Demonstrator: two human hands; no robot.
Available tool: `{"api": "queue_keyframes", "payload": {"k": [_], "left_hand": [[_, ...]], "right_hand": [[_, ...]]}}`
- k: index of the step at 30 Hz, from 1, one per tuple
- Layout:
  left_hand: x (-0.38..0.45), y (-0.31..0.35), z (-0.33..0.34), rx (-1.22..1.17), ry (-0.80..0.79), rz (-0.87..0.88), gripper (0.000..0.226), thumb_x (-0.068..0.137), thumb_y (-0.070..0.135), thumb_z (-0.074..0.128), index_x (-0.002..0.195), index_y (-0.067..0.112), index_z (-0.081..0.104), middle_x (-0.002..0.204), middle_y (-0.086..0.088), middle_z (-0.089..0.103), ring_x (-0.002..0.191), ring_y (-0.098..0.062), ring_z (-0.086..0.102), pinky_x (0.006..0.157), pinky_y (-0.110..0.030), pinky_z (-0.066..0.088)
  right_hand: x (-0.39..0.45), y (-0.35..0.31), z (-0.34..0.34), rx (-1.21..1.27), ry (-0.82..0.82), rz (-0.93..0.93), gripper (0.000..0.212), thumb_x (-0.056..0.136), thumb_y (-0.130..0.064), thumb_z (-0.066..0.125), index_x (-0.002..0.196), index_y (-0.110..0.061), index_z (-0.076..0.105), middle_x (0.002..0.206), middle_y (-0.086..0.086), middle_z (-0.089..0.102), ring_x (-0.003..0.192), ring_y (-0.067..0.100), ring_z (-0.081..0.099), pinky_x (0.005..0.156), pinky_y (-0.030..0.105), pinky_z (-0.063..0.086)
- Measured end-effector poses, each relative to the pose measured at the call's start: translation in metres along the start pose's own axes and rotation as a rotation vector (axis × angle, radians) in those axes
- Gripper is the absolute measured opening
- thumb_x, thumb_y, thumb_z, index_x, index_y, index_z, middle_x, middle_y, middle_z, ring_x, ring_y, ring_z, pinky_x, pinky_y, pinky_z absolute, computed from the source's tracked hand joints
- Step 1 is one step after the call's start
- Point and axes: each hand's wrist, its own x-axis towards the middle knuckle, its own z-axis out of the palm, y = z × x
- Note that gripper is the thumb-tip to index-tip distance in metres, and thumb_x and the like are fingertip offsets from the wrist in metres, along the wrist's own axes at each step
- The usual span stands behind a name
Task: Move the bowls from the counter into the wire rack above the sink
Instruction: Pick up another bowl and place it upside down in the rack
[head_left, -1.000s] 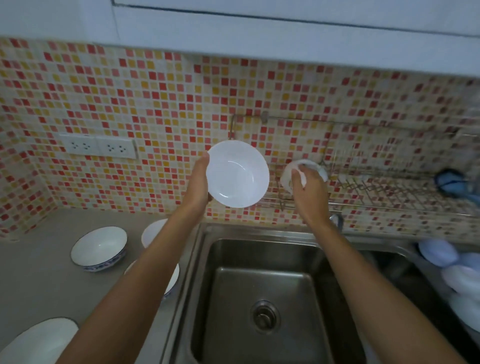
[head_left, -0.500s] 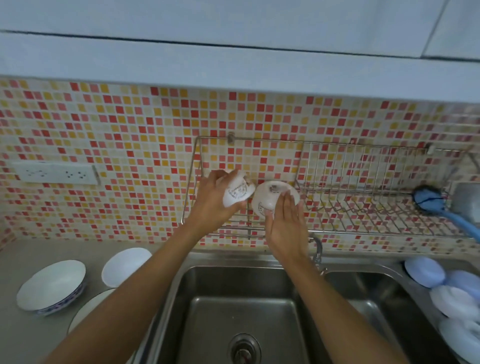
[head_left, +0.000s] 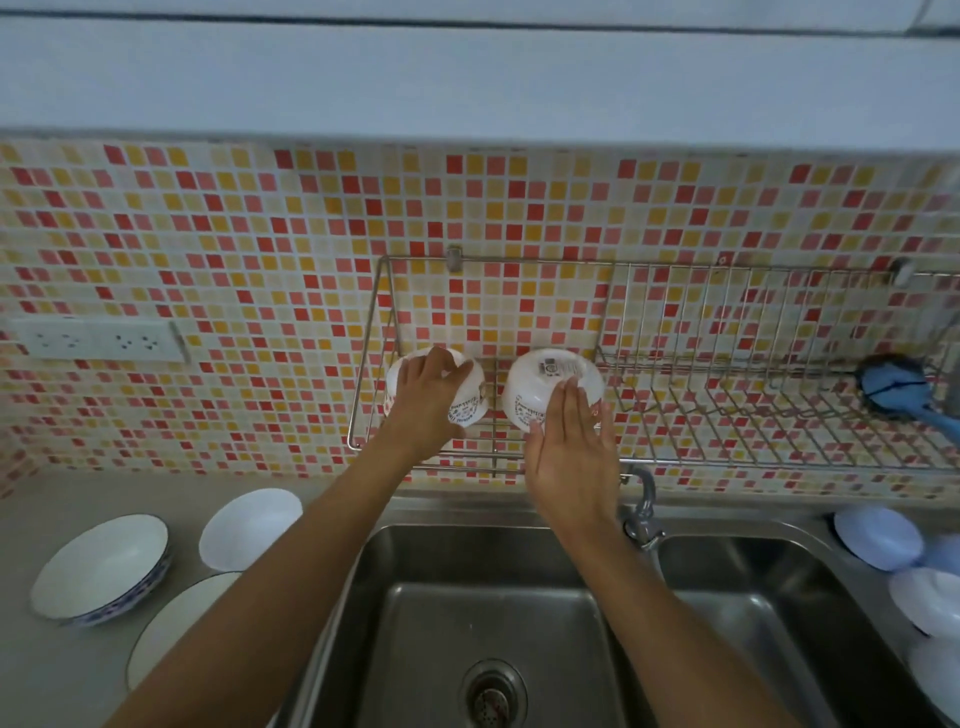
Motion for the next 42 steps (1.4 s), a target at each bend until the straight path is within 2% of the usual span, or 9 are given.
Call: {"api": "queue_keyframes", "payload": {"k": [6, 11, 17, 22, 26, 33, 36, 39, 42], "left_hand": [[-0.004, 0.0, 0.004, -0.088, -0.045, -0.048, 0.073, 0.08, 0.019, 0.071, 0.144, 0.02, 0.035, 0.143, -0.015, 0.031, 0.131, -0.036, 0.028, 0.115, -0.046, 0.025], [-0.023, 0.0, 0.008, -0.167, 0.089, -0.078, 0.051, 0.096, 0.035, 0.046, 0.144, 0.018, 0.035, 0.154, -0.008, 0.027, 0.141, -0.032, 0.02, 0.116, -0.049, 0.021], [-0.051, 0.0, 0.015, 0.024, 0.119, 0.056, 0.07, 0.096, 0.048, -0.001, 0.146, 0.012, 0.031, 0.154, -0.008, 0.032, 0.145, -0.024, 0.023, 0.119, -0.043, 0.006], [-0.044, -0.003, 0.018, 0.039, -0.064, -0.008, 0.063, 0.094, 0.046, 0.002, 0.151, 0.017, 0.001, 0.161, 0.0, -0.002, 0.148, -0.017, -0.005, 0.121, -0.044, 0.001], [-0.039, -0.004, 0.012, 0.036, -0.157, 0.01, 0.058, 0.101, 0.038, 0.014, 0.15, 0.016, -0.006, 0.16, -0.001, -0.009, 0.147, -0.019, -0.01, 0.121, -0.047, 0.0], [-0.058, 0.004, 0.015, 0.075, 0.061, -0.033, 0.066, 0.096, 0.046, -0.002, 0.151, 0.011, 0.008, 0.16, -0.007, 0.009, 0.148, -0.022, 0.003, 0.117, -0.04, -0.006], [-0.073, -0.001, 0.016, 0.055, 0.076, 0.015, 0.072, 0.093, 0.049, -0.007, 0.15, 0.009, 0.01, 0.16, -0.009, 0.01, 0.148, -0.023, 0.003, 0.118, -0.041, -0.004], [-0.092, -0.013, 0.017, 0.043, 0.105, 0.05, 0.069, 0.096, 0.049, -0.002, 0.15, 0.009, 0.013, 0.159, -0.009, 0.012, 0.146, -0.022, -0.001, 0.118, -0.041, -0.004], [-0.116, -0.029, 0.019, -0.049, 0.135, 0.084, 0.059, 0.101, 0.043, 0.014, 0.151, 0.013, 0.006, 0.16, -0.003, 0.0, 0.147, -0.017, -0.008, 0.119, -0.036, -0.009]], "right_hand": [[-0.001, 0.0, 0.0, 0.01, 0.015, 0.003, 0.057, 0.099, -0.034, 0.026, 0.14, 0.003, 0.042, 0.141, 0.021, 0.049, 0.133, 0.029, 0.046, 0.118, 0.048, 0.02], [-0.004, 0.001, 0.0, 0.008, 0.034, -0.02, 0.057, 0.1, -0.036, 0.026, 0.139, 0.001, 0.043, 0.141, 0.018, 0.05, 0.134, 0.028, 0.045, 0.118, 0.047, 0.013], [-0.006, 0.002, 0.002, -0.007, 0.038, -0.02, 0.052, 0.101, -0.032, 0.03, 0.138, 0.0, 0.045, 0.141, 0.017, 0.05, 0.135, 0.026, 0.044, 0.119, 0.046, 0.011], [-0.007, 0.0, 0.002, 0.011, 0.068, -0.026, 0.05, 0.102, -0.03, 0.031, 0.135, 0.002, 0.049, 0.137, 0.018, 0.053, 0.132, 0.026, 0.048, 0.119, 0.045, 0.014], [-0.009, 0.001, 0.002, 0.046, 0.076, -0.03, 0.048, 0.101, -0.03, 0.034, 0.134, 0.001, 0.05, 0.136, 0.018, 0.055, 0.131, 0.026, 0.049, 0.119, 0.045, 0.018], [-0.021, -0.01, 0.001, 0.089, 0.031, 0.033, 0.056, 0.103, -0.036, 0.023, 0.14, 0.001, 0.042, 0.147, 0.018, 0.042, 0.141, 0.029, 0.033, 0.12, 0.049, 0.01], [-0.044, -0.027, 0.001, 0.187, 0.007, 0.042, 0.055, 0.103, -0.034, 0.025, 0.148, -0.001, 0.026, 0.157, 0.015, 0.022, 0.148, 0.026, 0.013, 0.12, 0.048, 0.008], [-0.071, -0.054, 0.001, 0.39, -0.044, 0.058, 0.058, 0.104, -0.031, 0.027, 0.152, -0.006, 0.007, 0.162, 0.007, -0.004, 0.149, 0.021, -0.006, 0.116, 0.035, 0.017], [-0.099, -0.083, 0.008, 0.544, -0.067, 0.05, 0.058, 0.102, -0.033, 0.034, 0.152, -0.01, 0.015, 0.162, 0.004, 0.0, 0.147, 0.02, 0.012, 0.105, 0.03, 0.035]]}}
